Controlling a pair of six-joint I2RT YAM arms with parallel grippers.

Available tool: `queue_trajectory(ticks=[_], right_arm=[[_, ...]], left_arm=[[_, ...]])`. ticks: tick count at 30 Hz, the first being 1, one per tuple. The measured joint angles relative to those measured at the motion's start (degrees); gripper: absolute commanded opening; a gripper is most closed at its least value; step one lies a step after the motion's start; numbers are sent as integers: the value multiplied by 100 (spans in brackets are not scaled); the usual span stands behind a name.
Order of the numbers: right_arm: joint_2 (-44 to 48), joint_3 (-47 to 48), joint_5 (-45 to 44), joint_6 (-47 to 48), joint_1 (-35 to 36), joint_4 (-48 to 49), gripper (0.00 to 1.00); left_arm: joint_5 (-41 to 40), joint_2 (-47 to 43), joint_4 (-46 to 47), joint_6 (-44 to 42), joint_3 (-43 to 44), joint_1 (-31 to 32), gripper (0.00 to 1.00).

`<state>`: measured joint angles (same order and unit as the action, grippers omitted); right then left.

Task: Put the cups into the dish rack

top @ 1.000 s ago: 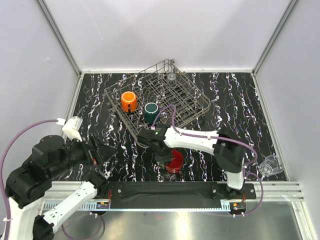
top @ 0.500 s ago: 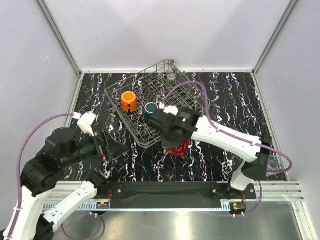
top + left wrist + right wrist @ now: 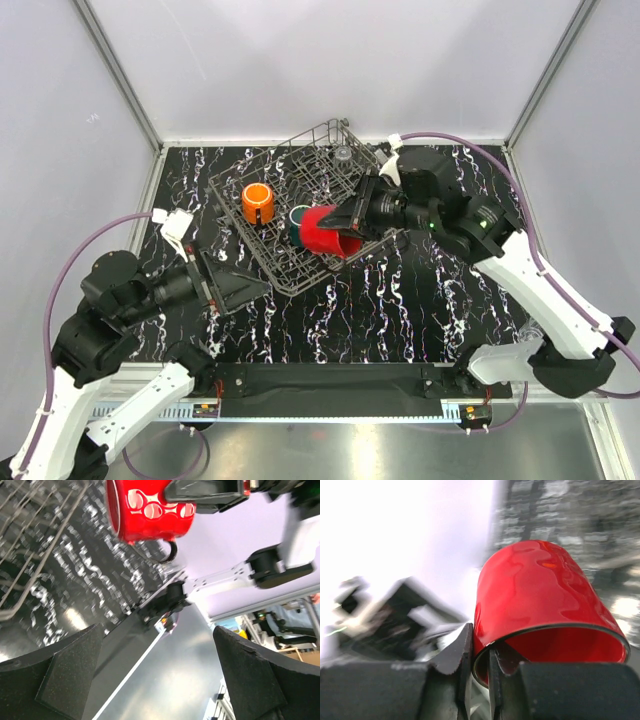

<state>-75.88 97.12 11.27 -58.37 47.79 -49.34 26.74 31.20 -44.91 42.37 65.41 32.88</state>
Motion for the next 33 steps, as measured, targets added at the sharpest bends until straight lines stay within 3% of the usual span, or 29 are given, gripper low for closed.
queue_trajectory(ticks=[6, 11, 18, 30, 33], right_arm=[[175, -811, 1379, -1255, -72, 2476, 0], [-9, -1305, 1904, -2323, -72, 4376, 0], [-256, -1475, 2245, -3154, -74, 5936, 0], [-284, -1705, 2730, -3292, -74, 6513, 0], [-284, -1770, 2730, -3289, -103, 6620, 0]], left_arm=[[232, 33, 918, 369, -260, 0, 99], [306, 223, 1526, 616, -330, 0, 99], [310, 310, 2251, 999, -496, 0, 96], [179, 643, 2955, 1635, -597, 0, 68], [179, 728, 2986, 1790, -614, -2, 47]])
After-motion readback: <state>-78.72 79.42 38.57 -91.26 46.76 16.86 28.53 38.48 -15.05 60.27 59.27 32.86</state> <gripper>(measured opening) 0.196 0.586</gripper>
